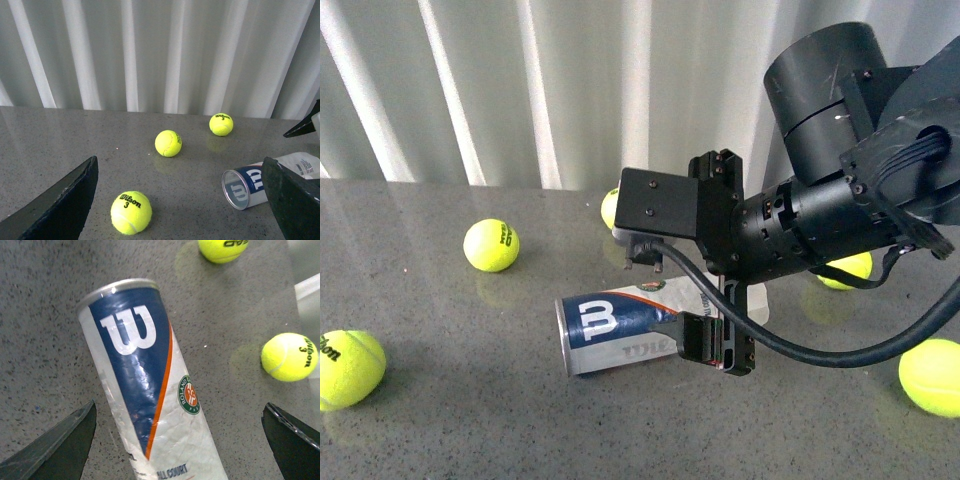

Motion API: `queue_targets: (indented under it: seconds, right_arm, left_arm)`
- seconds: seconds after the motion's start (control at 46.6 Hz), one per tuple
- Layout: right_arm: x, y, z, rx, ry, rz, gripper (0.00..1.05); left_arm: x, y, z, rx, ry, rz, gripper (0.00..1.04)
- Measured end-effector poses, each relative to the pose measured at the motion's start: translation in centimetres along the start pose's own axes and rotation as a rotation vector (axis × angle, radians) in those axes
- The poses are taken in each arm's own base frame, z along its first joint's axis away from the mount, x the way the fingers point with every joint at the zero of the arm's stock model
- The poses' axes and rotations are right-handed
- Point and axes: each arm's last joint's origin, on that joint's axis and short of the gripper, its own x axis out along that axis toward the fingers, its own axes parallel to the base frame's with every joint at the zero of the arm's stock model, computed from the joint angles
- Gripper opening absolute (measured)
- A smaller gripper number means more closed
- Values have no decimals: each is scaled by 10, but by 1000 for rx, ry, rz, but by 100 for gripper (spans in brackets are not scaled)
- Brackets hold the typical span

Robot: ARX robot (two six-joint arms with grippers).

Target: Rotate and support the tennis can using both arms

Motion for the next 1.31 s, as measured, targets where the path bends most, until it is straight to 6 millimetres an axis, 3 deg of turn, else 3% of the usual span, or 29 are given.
queue_targets:
  seconds: [0.258, 0.279, 0.344, 0.451, 0.58, 0.687, 0.816, 1.01, 1.117, 1.31]
  right_arm:
    - [-32, 0, 11, 138, -75, -42, 98]
    - [-62, -2, 14, 262, -132, -127, 98]
    - [-84, -7, 16, 370, -156, -249, 98]
    - [-127, -14, 7, 745, -114, -556, 98]
    - [-178, 8, -23, 1176, -41, -906, 98]
    - [-195, 15, -28, 1284, -77, -1012, 98]
    - [-195, 16, -26, 1316, -124, -998, 97]
    - [-195, 45, -30, 998, -314, -1106, 68]
    - [-209, 68, -37, 945, -321, -1134, 45]
    - [-215, 102, -41, 937, -302, -1137, 4]
  left_arm:
    - [0, 0, 0, 0, 0, 0, 98]
    - [0, 0, 0, 0, 0, 0, 98]
    - [0, 0, 0, 0, 0, 0, 98]
    - [0, 0, 0, 0, 0, 0, 98]
    - [0, 0, 0, 0, 0, 1, 98]
    - [0, 0, 0, 0, 0, 0, 98]
    - [0, 0, 0, 0, 0, -1, 98]
    - [0, 0, 0, 0, 0, 3, 98]
    - [0, 0, 0, 0, 0, 0, 98]
    - [0, 0, 0, 0, 0, 0, 98]
